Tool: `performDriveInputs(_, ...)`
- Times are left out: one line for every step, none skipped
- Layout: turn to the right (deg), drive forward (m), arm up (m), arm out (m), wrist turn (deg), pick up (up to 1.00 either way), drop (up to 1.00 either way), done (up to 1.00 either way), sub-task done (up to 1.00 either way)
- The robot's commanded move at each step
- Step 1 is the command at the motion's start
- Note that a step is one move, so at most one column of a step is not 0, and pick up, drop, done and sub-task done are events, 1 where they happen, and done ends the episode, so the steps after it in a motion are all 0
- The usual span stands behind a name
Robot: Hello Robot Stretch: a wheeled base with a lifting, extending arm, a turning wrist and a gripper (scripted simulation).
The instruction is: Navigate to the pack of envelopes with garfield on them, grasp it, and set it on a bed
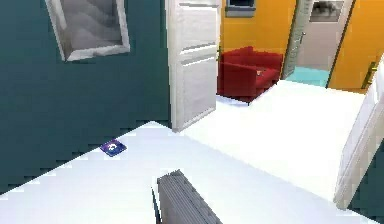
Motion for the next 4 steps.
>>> performDriveInputs(-45.0, 0.00, 0.00, 0.00, 0.0, 0.00, 0.00, 0.00, 0.00)
performDriveInputs(-45.0, 0.00, 0.00, 0.00, 0.0, 0.00, 0.00, 0.00, 0.00)
performDriveInputs(-24.0, 0.00, 0.00, 0.00, 0.0, 0.00, 0.00, 0.00, 0.00)
performDriveInputs(45.0, 0.00, 0.00, 0.00, 0.0, 0.00, 0.00, 0.00, 0.00)
